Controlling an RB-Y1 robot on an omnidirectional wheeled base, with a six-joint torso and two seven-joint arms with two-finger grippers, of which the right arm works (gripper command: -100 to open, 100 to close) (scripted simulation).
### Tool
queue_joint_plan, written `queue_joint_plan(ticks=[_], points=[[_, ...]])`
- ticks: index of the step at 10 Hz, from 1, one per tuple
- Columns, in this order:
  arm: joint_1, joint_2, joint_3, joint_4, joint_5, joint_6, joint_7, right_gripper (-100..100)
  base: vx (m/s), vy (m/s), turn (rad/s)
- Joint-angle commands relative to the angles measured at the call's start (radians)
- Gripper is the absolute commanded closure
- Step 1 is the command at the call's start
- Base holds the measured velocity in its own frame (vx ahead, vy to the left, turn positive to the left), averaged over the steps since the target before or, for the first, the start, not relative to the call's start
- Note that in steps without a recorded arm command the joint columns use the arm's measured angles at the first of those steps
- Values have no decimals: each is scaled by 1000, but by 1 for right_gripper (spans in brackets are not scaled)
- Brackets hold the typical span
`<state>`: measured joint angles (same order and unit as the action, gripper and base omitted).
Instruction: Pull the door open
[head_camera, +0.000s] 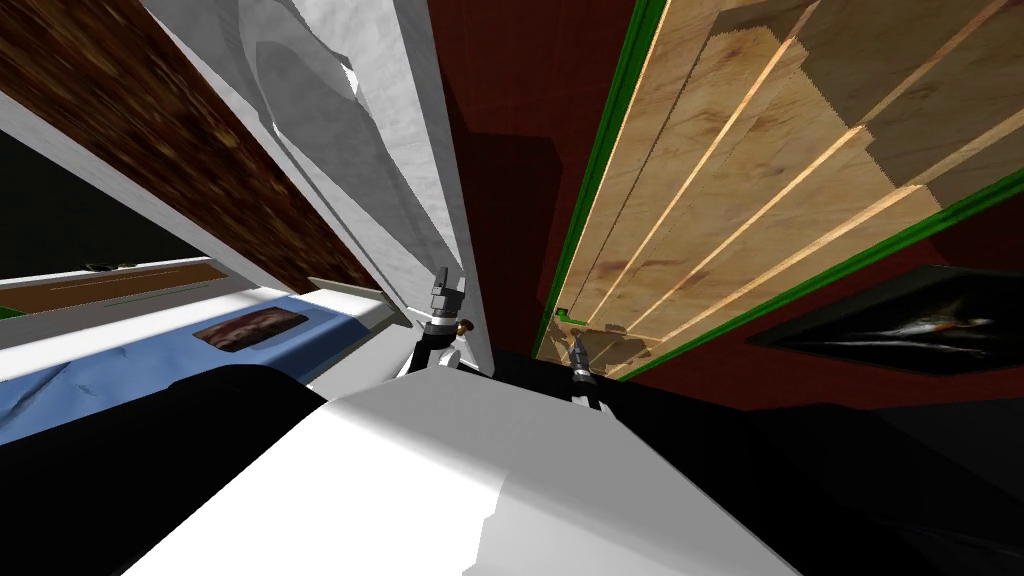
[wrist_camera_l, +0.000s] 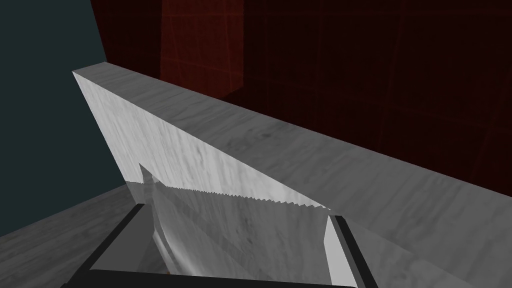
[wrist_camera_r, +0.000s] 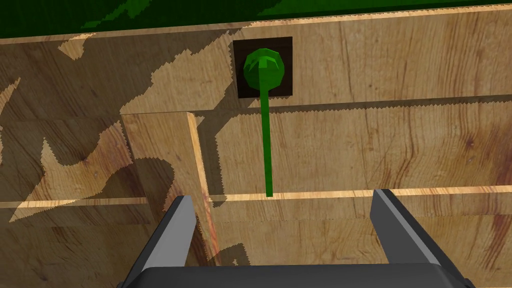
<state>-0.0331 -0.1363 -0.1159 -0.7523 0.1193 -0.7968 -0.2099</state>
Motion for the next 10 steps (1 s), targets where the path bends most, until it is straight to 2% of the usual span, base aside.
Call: queue_joint_plan(ticks=[1, 4, 5, 8, 10], points=[[0, 0, 0, 0, 0, 0, 0, -100, 62, 8, 4], [-27, 15, -57, 41, -35, -3, 50, -100, -23, -64, 248], [-36, 22, -74, 52, -45, -3, 65, -100, 110, -67, 215], [-47, 31, -96, 66, -56, -3, 85, -100, 191, -76, 89], [-53, 36, -106, 73, -60, -3, 94, -100, 189, -22, 56]])
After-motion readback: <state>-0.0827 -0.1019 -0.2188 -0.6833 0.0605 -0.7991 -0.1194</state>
